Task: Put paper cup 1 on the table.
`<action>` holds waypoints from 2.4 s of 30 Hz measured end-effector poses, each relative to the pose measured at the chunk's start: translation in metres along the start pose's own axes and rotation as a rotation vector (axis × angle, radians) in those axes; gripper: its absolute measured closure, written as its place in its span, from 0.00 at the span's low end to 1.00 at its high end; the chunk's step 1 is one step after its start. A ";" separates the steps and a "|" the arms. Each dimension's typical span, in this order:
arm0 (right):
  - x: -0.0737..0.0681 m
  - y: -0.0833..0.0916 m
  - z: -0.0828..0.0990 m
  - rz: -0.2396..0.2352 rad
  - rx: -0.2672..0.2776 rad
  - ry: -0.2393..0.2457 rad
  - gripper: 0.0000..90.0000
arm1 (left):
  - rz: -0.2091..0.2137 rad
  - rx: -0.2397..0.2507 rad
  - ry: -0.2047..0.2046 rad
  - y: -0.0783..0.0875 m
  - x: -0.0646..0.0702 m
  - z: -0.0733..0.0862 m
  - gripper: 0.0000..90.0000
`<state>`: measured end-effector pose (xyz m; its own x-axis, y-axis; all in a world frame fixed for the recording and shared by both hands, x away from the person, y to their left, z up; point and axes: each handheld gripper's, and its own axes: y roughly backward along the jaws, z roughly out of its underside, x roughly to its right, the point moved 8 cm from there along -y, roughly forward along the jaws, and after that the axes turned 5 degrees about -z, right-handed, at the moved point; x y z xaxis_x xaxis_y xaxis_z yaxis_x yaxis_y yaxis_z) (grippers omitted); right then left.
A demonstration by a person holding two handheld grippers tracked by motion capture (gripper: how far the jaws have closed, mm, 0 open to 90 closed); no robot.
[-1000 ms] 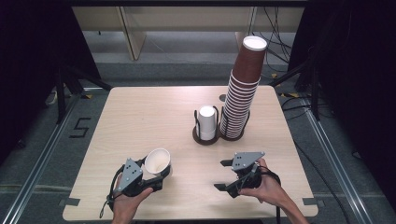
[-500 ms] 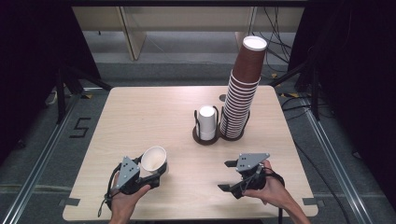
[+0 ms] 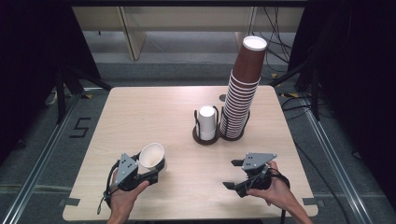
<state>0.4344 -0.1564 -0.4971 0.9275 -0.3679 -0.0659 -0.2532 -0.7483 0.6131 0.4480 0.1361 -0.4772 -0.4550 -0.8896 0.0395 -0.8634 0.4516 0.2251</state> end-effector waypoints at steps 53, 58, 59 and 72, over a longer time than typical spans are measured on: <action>0.012 0.006 0.018 0.038 0.009 -0.104 0.20 | -0.144 -0.040 0.024 -0.074 -0.062 -0.024 0.29; 0.011 0.006 0.018 0.033 0.006 -0.106 0.20 | -0.149 -0.048 0.010 -0.084 -0.064 -0.024 0.29; 0.012 0.006 0.018 0.033 0.008 -0.101 0.20 | -0.151 -0.047 0.007 -0.086 -0.065 -0.024 0.29; 0.012 0.005 0.019 0.029 0.005 -0.107 0.20 | -0.194 -0.069 -0.025 -0.112 -0.079 -0.021 0.29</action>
<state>0.4391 -0.1754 -0.5097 0.8852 -0.4460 -0.1323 -0.2811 -0.7394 0.6118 0.5853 0.1538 -0.4847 -0.2873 -0.9572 -0.0347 -0.9189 0.2653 0.2920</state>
